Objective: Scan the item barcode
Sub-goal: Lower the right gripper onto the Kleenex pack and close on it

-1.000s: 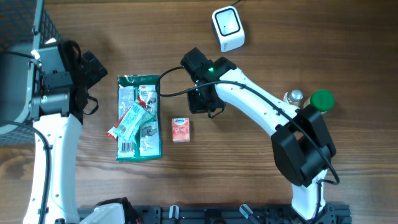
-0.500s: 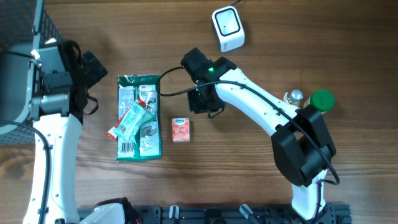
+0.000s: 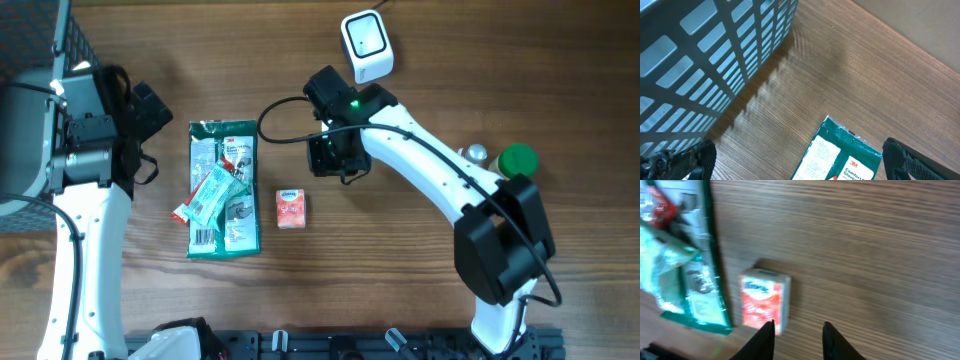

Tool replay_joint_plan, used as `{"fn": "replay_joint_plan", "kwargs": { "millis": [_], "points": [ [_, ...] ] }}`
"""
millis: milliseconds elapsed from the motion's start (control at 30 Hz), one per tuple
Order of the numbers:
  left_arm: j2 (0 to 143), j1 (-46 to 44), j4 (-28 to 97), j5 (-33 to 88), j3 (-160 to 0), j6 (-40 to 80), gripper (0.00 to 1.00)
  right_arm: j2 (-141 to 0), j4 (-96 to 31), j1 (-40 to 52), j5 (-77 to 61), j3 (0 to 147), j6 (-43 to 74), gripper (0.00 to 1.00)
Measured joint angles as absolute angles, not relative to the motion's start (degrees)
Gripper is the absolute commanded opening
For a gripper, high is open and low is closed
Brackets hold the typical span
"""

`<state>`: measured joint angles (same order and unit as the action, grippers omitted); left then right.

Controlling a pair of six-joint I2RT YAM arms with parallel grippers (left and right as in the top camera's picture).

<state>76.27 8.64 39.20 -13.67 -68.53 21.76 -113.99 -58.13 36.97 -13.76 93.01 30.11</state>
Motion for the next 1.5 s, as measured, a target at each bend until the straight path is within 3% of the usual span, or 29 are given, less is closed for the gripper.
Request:
{"fn": "replay_joint_plan", "kwargs": {
  "millis": [133,500,1500],
  "points": [
    [76.27,8.64,39.20,-13.67,-68.53,21.76,1.00,-113.67,-54.83,38.94,-15.00,90.76,30.94,0.44],
    [76.27,8.64,39.20,-13.67,-68.53,21.76,1.00,-113.67,-44.97,42.65,-16.12,79.15,35.07,0.34],
    [76.27,8.64,39.20,-13.67,-68.53,21.76,1.00,-113.67,-38.02,43.59,-18.65,76.20,37.28,0.30]
  ]
}}
